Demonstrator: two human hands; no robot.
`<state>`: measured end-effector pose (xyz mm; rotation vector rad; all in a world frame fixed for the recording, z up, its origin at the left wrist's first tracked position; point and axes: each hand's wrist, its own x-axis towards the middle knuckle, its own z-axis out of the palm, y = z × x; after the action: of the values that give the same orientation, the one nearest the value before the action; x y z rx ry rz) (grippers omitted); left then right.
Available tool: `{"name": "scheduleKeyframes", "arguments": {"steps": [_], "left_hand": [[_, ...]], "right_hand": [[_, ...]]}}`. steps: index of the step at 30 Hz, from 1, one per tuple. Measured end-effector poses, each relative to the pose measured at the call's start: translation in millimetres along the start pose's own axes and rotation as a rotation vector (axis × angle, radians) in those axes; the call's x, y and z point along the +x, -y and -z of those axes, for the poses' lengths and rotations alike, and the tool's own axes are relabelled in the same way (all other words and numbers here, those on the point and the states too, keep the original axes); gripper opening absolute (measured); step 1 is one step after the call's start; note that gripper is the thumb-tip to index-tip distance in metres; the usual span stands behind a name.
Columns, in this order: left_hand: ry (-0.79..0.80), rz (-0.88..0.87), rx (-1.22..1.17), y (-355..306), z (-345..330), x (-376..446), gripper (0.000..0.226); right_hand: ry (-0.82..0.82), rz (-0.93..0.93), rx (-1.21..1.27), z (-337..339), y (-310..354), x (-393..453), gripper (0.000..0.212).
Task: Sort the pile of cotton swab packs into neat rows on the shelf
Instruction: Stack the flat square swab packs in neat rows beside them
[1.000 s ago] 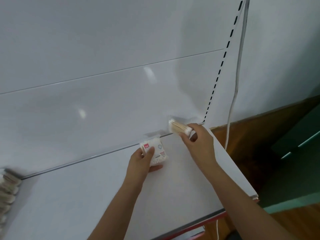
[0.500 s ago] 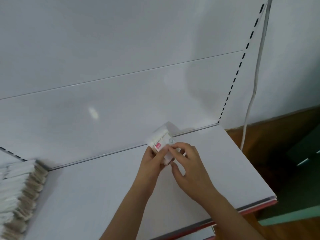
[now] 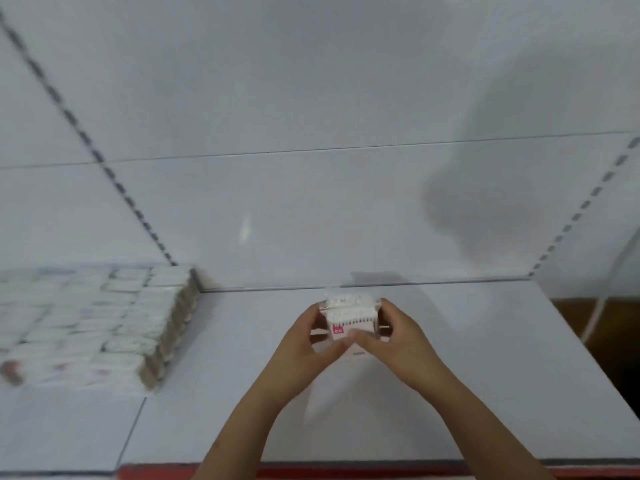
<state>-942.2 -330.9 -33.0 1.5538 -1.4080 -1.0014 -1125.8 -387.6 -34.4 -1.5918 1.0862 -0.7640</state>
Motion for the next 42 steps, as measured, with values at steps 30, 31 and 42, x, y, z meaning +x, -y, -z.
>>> {"name": "scheduleKeyframes", "arguments": {"steps": [30, 31, 42], "left_hand": [[-0.316, -0.192, 0.597, 142, 117, -60, 0.046], [-0.317, -0.192, 0.595, 142, 117, -60, 0.045], [-0.328, -0.231, 0.597, 147, 116, -56, 0.048]], "right_hand": [[-0.084, 0.097, -0.327, -239, 57, 113, 0.015], [-0.084, 0.082, -0.305, -241, 57, 112, 0.012], [0.034, -0.084, -0.075, -254, 67, 104, 0.034]]}}
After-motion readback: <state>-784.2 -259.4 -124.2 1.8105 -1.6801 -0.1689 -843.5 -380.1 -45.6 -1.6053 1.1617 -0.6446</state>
